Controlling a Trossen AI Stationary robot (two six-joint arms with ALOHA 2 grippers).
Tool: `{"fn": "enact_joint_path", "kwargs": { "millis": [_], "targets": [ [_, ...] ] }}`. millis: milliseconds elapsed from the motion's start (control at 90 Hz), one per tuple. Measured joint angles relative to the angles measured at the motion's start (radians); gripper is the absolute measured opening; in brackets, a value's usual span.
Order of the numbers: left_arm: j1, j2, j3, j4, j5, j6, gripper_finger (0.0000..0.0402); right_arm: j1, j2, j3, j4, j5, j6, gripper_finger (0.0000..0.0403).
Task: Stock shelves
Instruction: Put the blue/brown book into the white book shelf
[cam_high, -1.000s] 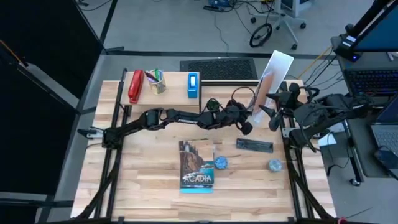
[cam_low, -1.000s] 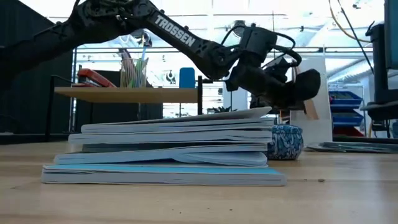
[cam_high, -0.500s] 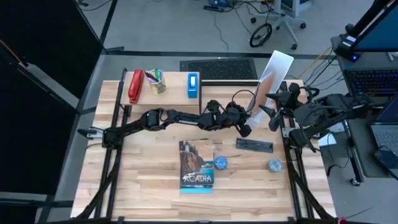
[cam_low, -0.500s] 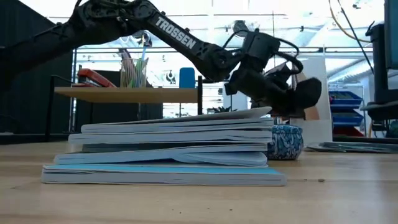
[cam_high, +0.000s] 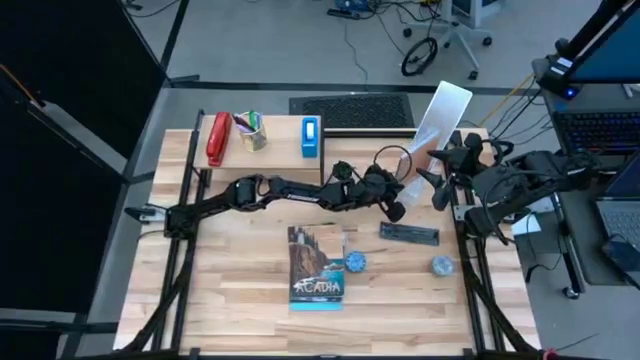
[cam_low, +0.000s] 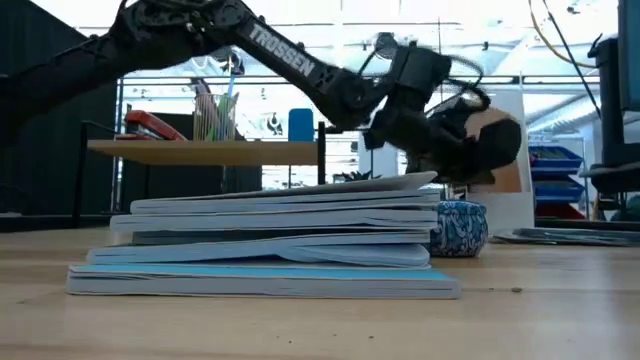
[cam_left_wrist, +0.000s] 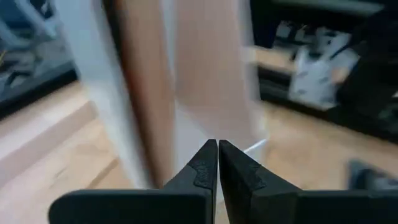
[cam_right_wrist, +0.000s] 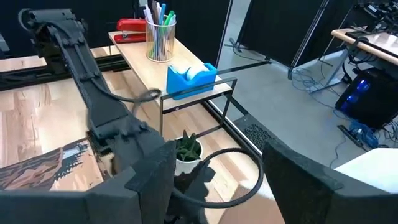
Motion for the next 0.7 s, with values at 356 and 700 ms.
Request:
{"fn": "enact_joint_path", "kwargs": {
  "millis": [356, 700],
  "targets": [
    [-0.118, -0.243, 0.000, -0.385, -0.105, 0.115, 0.0000, 0.000, 0.000, 0.000, 0.001, -0.002, -0.003, 0.0219],
    [-0.235, -0.511, 0.001, -1.035, -0.162, -0.113, 0.0000, 0.000, 0.001, 0.001, 0.034, -0.013, 0.023, 0.0220]
  ]
}}
